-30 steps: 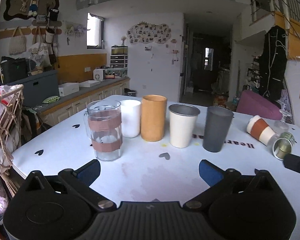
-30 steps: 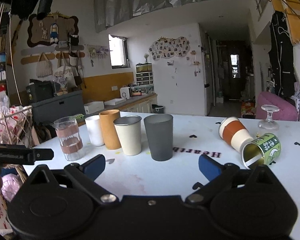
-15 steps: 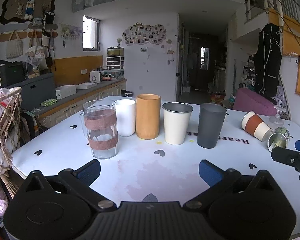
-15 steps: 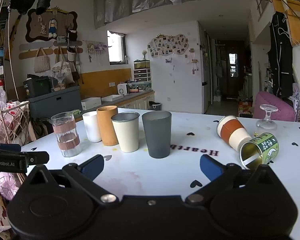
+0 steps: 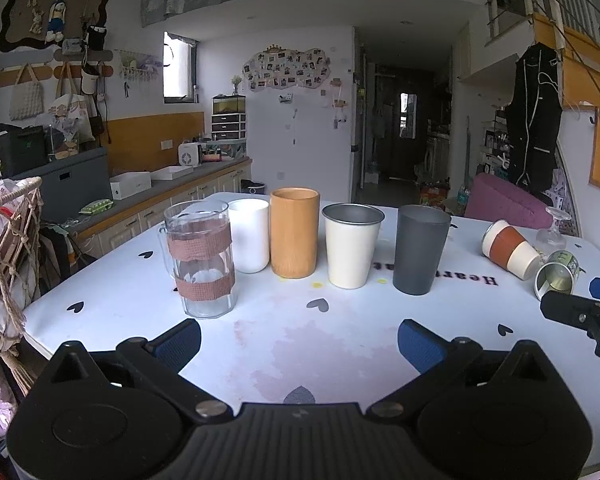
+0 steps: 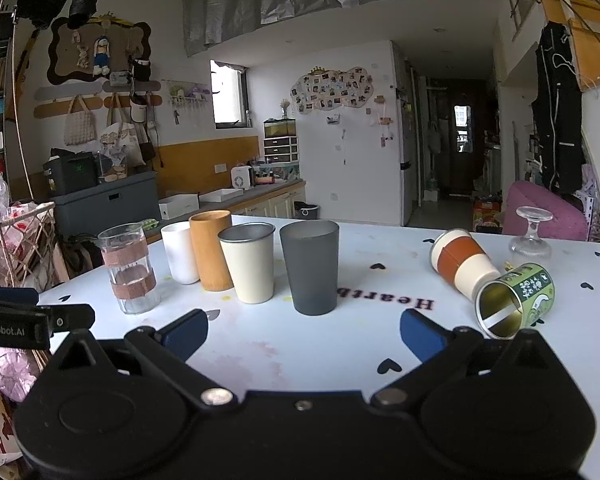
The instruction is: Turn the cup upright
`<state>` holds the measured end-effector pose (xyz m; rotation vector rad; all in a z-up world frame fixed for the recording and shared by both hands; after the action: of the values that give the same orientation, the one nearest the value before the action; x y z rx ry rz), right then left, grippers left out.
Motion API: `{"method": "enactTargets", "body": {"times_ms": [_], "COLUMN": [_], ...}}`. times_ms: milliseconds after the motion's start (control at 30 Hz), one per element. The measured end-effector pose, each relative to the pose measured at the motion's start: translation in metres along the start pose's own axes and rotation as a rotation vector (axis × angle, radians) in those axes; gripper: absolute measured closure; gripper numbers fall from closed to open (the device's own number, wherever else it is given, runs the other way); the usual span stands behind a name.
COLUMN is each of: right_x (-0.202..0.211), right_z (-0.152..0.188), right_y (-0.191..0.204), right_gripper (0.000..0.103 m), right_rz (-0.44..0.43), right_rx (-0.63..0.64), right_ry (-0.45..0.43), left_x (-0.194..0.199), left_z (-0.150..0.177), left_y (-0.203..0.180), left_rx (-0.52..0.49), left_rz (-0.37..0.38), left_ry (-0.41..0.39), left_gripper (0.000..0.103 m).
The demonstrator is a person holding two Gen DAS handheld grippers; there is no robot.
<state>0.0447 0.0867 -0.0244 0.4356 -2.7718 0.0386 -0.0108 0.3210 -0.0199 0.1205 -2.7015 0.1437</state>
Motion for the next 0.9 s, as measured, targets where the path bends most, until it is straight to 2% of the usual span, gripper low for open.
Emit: {"method": "enactTargets", "body": {"times_ms": [900], "right_x": [-0.0018], "right_z": [-0.0002], "right_y": [-0.0015], "right_gripper": [0.000], "right_rz": [0.004], "right_rx": [0.000], "right_ry": [0.002], "left_x": [-0.0001], "left_z": [0.0015], "left_y": [-0.0006], "left_rx": [0.004], "left_rz": [-0.002], "left_ry": [0.011], "left_gripper": [0.000]}}
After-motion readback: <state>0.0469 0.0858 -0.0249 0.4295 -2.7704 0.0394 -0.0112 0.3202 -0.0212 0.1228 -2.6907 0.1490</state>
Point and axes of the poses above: each gripper's, at about its wrist camera, not at the fingertips, and x roughly against the way its jaws point, y to its left, z to its underside, the point moved 2 cm from there along -x, roughly the way its jaws point, and after that the axes turned 10 degrees about z, right-handed, at the moved point
